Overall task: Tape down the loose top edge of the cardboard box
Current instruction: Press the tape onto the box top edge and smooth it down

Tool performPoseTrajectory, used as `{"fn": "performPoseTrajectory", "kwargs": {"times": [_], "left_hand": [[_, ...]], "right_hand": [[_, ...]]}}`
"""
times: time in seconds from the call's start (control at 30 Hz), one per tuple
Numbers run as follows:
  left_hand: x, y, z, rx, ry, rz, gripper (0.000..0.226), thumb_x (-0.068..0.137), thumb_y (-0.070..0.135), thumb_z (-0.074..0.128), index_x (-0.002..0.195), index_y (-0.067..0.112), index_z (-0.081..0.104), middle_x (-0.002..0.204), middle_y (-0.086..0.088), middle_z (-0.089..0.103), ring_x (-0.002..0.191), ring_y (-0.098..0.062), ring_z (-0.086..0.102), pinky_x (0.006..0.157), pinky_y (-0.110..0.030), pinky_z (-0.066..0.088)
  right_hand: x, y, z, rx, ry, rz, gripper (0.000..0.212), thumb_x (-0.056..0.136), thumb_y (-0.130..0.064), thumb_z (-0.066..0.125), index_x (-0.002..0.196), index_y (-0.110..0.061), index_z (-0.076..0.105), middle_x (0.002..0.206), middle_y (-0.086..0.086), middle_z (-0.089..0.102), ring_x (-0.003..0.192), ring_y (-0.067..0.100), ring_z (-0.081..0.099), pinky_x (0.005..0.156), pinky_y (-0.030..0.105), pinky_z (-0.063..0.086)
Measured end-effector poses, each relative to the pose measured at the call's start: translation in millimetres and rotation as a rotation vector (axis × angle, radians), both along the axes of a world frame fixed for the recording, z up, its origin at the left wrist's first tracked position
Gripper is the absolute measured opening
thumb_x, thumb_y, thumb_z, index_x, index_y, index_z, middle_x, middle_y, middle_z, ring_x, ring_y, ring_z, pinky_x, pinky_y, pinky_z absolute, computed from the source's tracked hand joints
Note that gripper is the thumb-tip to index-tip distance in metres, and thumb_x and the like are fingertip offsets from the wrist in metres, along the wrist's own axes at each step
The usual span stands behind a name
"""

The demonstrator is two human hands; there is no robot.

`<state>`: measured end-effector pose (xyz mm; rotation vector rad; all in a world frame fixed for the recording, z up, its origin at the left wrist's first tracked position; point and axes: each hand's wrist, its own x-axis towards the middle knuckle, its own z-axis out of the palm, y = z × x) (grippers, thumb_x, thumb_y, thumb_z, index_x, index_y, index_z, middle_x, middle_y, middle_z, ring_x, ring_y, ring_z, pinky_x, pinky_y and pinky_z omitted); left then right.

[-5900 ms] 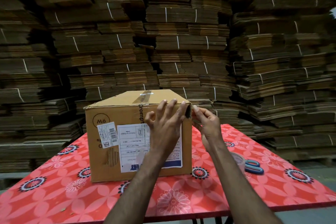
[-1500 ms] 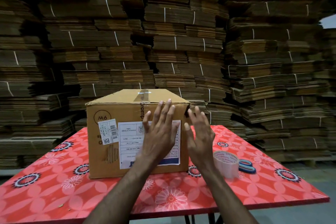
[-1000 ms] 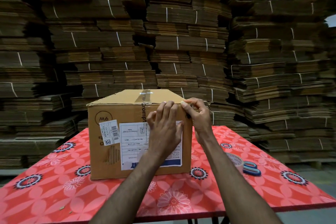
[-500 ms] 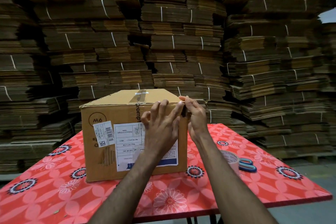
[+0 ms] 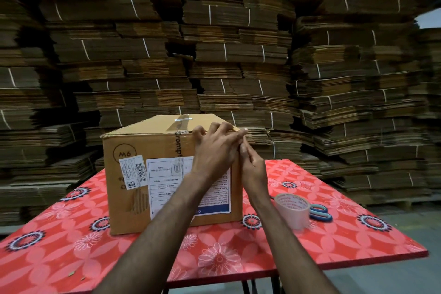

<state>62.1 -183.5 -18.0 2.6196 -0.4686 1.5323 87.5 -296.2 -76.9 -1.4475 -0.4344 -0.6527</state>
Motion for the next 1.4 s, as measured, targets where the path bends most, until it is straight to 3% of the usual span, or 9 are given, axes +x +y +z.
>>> {"fn": "performPoseTrajectory", "kwargs": {"times": [0.1, 0.37, 0.5, 0.63, 0.8, 0.93, 1.07, 1.23, 1.4], "left_hand": [[2.3, -0.6, 3.1, -0.007, 0.000, 0.001, 0.036, 0.098, 0.047, 0.042, 0.130, 0.044, 0.058, 0.123, 0.010, 0.061, 0.117, -0.016, 0.049, 0.090, -0.047, 0.026], [9.3, 1.0, 16.0, -0.059, 0.096, -0.077, 0.028, 0.096, 0.048, 0.051, 0.121, 0.047, 0.065, 0.114, 0.015, 0.058, 0.110, -0.015, 0.046, 0.089, -0.044, 0.028], [2.3, 7.4, 16.0, -0.005, 0.133, -0.107, 0.035, 0.097, 0.045, 0.052, 0.133, 0.048, 0.055, 0.128, 0.012, 0.055, 0.120, -0.015, 0.042, 0.089, -0.038, 0.017], [-3.4, 15.1, 8.6, 0.023, 0.160, -0.147, 0.059, 0.095, 0.039, 0.059, 0.150, 0.040, 0.037, 0.145, 0.010, 0.048, 0.134, -0.016, 0.035, 0.101, -0.035, 0.013], [-5.7, 19.0, -11.9, 0.001, 0.163, -0.121, 0.075, 0.097, 0.040, 0.057, 0.159, 0.029, 0.017, 0.163, 0.007, 0.027, 0.153, -0.015, 0.010, 0.118, -0.034, 0.001], [-3.9, 19.2, -33.4, 0.061, 0.000, -0.028, 0.078, 0.097, 0.035, 0.056, 0.160, 0.027, 0.011, 0.169, 0.009, 0.007, 0.156, -0.017, -0.003, 0.122, -0.042, 0.008], [-3.5, 14.8, -69.5, 0.153, -0.080, 0.068, 0.088, 0.092, 0.014, 0.059, 0.161, 0.028, 0.006, 0.169, 0.011, 0.000, 0.156, -0.020, 0.000, 0.119, -0.051, 0.015], [-4.0, 18.3, -97.4, 0.199, -0.072, 0.124, 0.080, 0.092, 0.021, 0.051, 0.161, 0.027, 0.010, 0.169, 0.010, 0.006, 0.156, -0.020, 0.008, 0.117, -0.054, 0.015], [-11.5, 8.3, -105.9, 0.160, -0.051, 0.062, 0.067, 0.096, 0.028, 0.036, 0.160, 0.023, 0.018, 0.169, 0.007, 0.011, 0.155, -0.017, 0.011, 0.115, -0.052, 0.015]], "right_hand": [[-1.5, -4.3, -4.2, -0.021, 0.008, 0.032, 0.040, 0.108, -0.027, 0.047, 0.147, -0.019, 0.053, 0.139, -0.014, 0.060, 0.118, -0.019, 0.055, 0.105, 0.011, 0.043], [-5.5, -3.0, -21.8, -0.036, -0.015, -0.052, 0.044, 0.103, -0.030, 0.059, 0.146, -0.021, 0.055, 0.139, -0.006, 0.064, 0.126, -0.003, 0.059, 0.105, 0.022, 0.050], [-5.6, -10.8, -19.1, 0.073, 0.041, 0.030, 0.041, 0.098, -0.027, 0.067, 0.136, -0.014, 0.064, 0.130, -0.001, 0.070, 0.109, -0.008, 0.067, 0.089, 0.014, 0.054], [1.4, -12.7, -6.4, 0.150, 0.047, 0.017, 0.039, 0.092, -0.037, 0.073, 0.124, -0.014, 0.074, 0.123, -0.001, 0.075, 0.119, 0.008, 0.068, 0.103, 0.031, 0.055], [0.0, -10.6, -11.6, 0.146, 0.041, 0.012, 0.034, 0.093, -0.027, 0.073, 0.126, -0.016, 0.072, 0.121, -0.008, 0.074, 0.116, 0.003, 0.068, 0.106, 0.036, 0.054], [-0.9, -18.7, -20.9, 0.047, 0.033, -0.008, 0.034, 0.094, -0.024, 0.072, 0.128, -0.021, 0.071, 0.125, -0.004, 0.074, 0.119, 0.007, 0.068, 0.107, 0.042, 0.053], [-8.2, -22.6, -29.8, -0.262, -0.136, -0.242, 0.048, 0.102, -0.013, 0.059, 0.149, -0.021, 0.052, 0.148, -0.003, 0.058, 0.129, -0.006, 0.056, 0.110, 0.019, 0.044], [-15.4, -14.3, -52.6, -0.647, -0.276, -0.506, 0.062, 0.100, -0.017, 0.036, 0.162, -0.022, 0.026, 0.166, -0.005, 0.033, 0.145, 0.006, 0.041, 0.110, 0.029, 0.041], [-22.8, -15.9, -53.3, -0.632, -0.302, -0.560, 0.064, 0.093, -0.024, 0.035, 0.157, -0.020, 0.039, 0.161, -0.003, 0.041, 0.141, 0.013, 0.051, 0.106, 0.036, 0.047]]}}
